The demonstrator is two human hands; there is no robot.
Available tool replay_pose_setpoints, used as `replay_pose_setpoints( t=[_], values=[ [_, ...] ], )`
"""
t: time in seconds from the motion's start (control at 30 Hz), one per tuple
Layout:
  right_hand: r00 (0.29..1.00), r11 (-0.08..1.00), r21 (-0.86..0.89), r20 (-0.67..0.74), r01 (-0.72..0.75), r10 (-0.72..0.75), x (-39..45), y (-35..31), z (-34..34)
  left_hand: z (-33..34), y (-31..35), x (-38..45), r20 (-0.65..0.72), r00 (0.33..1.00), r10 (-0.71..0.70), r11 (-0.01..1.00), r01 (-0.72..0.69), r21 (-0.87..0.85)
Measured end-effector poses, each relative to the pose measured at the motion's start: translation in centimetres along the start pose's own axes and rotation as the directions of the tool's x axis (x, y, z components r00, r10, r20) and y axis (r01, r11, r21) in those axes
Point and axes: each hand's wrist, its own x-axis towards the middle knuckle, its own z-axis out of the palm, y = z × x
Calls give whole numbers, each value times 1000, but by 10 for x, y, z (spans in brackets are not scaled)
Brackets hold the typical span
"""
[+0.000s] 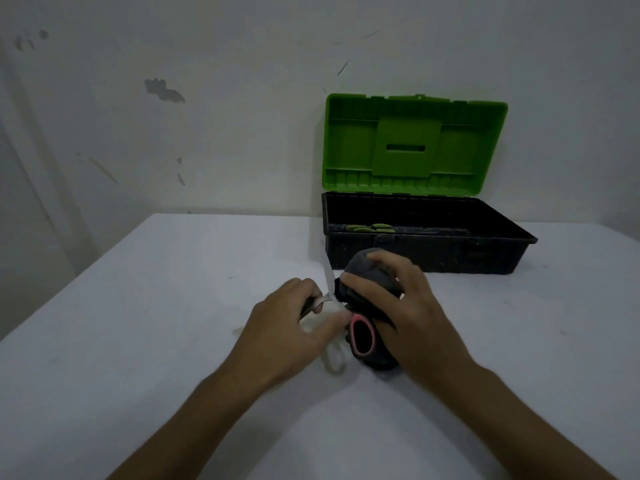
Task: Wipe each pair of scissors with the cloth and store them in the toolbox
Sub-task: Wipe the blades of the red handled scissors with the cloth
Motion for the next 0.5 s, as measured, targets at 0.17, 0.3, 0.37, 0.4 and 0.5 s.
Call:
replay_pose_setpoints(
  t=[0.17,0.3,0.37,0.4,0.5],
  values=[
    [999,996,-79,-33,27,-30,-1,15,0,1,0,-1,-46,996,74,996,-71,59],
    [983,989,-75,-143,-131,119,3,24,-5,4,2,-2,-16,1000,0,998,1,69],
    [985,996,-55,-161,-68,59,1,19,-7,5,3,-2,-3,1000,-27,995,27,92],
    [991,999,-52,-137,-1,-6,0,15,-6,5,3,-3,2,1000,-24,995,24,95],
    [991,990,-57,-33,130,-132,-4,12,1,5,3,-4,-28,999,45,988,-40,147]
  ],
)
